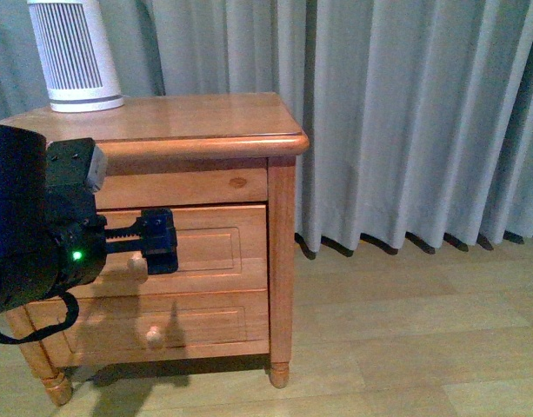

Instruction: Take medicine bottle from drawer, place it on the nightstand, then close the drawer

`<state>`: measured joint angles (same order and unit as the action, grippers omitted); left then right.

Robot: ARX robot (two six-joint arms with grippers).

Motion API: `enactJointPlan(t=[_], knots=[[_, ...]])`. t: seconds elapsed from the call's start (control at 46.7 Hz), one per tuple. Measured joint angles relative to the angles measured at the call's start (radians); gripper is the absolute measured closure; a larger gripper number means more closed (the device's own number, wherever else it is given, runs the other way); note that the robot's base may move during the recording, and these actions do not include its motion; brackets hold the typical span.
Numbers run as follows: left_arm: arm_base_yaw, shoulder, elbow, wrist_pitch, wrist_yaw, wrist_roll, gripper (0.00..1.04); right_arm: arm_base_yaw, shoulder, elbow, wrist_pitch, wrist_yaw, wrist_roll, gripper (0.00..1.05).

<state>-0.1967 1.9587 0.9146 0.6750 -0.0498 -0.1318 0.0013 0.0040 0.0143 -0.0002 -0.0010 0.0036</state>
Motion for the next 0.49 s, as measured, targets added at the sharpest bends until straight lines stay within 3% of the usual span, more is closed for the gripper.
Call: enactJointPlan(t=[0.493], knots=[[-0.005, 0.171, 0.171, -0.049, 0.008, 0.023, 0.06, 0.0, 0.0, 0.0, 0.0, 0.0, 0.0, 0.07]])
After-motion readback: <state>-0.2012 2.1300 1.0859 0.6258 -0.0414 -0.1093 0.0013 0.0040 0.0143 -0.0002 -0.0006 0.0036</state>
